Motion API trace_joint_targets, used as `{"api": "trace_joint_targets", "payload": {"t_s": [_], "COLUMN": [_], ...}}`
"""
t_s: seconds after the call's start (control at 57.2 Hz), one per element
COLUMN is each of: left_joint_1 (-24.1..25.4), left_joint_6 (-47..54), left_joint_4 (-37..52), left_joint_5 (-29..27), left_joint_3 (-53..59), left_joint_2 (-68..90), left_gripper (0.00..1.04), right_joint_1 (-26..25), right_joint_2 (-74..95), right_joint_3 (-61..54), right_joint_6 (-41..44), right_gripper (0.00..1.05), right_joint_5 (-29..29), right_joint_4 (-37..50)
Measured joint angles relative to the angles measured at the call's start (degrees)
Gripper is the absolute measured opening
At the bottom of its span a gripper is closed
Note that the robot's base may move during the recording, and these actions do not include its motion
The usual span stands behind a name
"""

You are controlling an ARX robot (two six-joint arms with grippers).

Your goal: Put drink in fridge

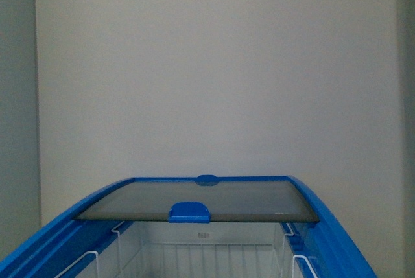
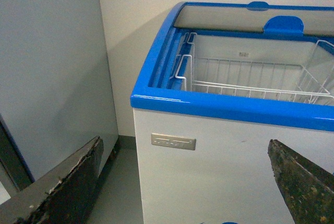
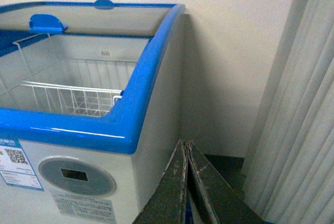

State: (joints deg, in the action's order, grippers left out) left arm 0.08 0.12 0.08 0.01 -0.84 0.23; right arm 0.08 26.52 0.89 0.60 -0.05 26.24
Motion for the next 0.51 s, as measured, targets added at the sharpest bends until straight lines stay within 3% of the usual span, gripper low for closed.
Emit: {"api": "trace_joint_targets", "payload": {"t_s": [0.507], "left_joint_1": [0.00], "left_joint_6": [0.00], "left_joint_4": [0.00], "left_joint_5": [0.00], "left_joint_3": [0.00], "left_joint_2": [0.00], "left_gripper": [0.97], "right_joint_1": [0.00], "right_joint_2": [-12.39], "right_joint_3": [0.00], "right_joint_6": [0.00], "right_gripper": [0.03], "right_joint_5": [0.02], "right_joint_4": [-12.02]}}
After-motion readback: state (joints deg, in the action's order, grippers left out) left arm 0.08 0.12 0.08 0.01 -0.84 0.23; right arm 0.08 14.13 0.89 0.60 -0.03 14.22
